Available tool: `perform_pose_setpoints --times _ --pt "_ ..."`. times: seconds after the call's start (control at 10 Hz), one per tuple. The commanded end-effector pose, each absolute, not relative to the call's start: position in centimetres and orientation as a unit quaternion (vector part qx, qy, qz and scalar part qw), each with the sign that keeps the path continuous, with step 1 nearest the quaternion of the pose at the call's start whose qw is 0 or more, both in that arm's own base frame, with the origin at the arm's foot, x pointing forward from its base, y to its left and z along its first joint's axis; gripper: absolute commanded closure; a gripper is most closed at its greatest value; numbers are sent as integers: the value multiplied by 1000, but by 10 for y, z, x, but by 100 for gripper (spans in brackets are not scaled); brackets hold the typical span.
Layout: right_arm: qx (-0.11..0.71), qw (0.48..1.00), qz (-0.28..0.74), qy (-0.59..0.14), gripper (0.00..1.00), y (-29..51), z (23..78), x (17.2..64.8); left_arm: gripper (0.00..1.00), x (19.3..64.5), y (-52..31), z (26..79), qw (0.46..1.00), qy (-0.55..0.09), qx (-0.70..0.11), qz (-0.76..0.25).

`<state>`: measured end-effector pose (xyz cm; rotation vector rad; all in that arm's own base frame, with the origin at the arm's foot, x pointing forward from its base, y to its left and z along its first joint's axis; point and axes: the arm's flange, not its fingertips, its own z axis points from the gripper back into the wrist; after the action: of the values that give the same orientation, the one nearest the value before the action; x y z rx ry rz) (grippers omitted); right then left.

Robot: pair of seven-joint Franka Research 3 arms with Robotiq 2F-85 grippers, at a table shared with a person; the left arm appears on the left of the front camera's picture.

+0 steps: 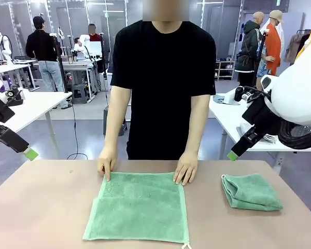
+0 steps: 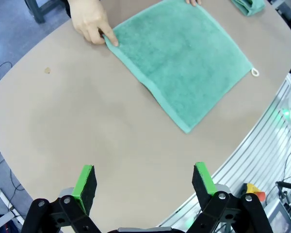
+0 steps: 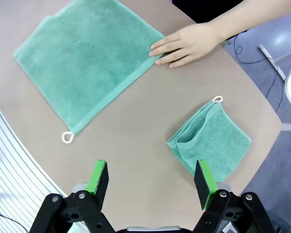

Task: Fold the towels and place them in the basket.
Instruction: When a person lays out a Towel with hook on the table, fold it in half twice.

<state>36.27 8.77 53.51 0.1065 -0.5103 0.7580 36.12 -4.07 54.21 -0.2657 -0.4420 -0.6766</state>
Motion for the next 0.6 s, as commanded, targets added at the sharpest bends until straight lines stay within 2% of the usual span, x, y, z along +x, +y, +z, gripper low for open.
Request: perform_pose_setpoints --times 0.0,0.5 --pt "46 897 365 -243 11 90 537 366 0 361 -38 542 911 -214 -125 -329" --pt "46 897 365 -243 11 90 537 366 0 361 -38 542 911 -214 -125 -329"
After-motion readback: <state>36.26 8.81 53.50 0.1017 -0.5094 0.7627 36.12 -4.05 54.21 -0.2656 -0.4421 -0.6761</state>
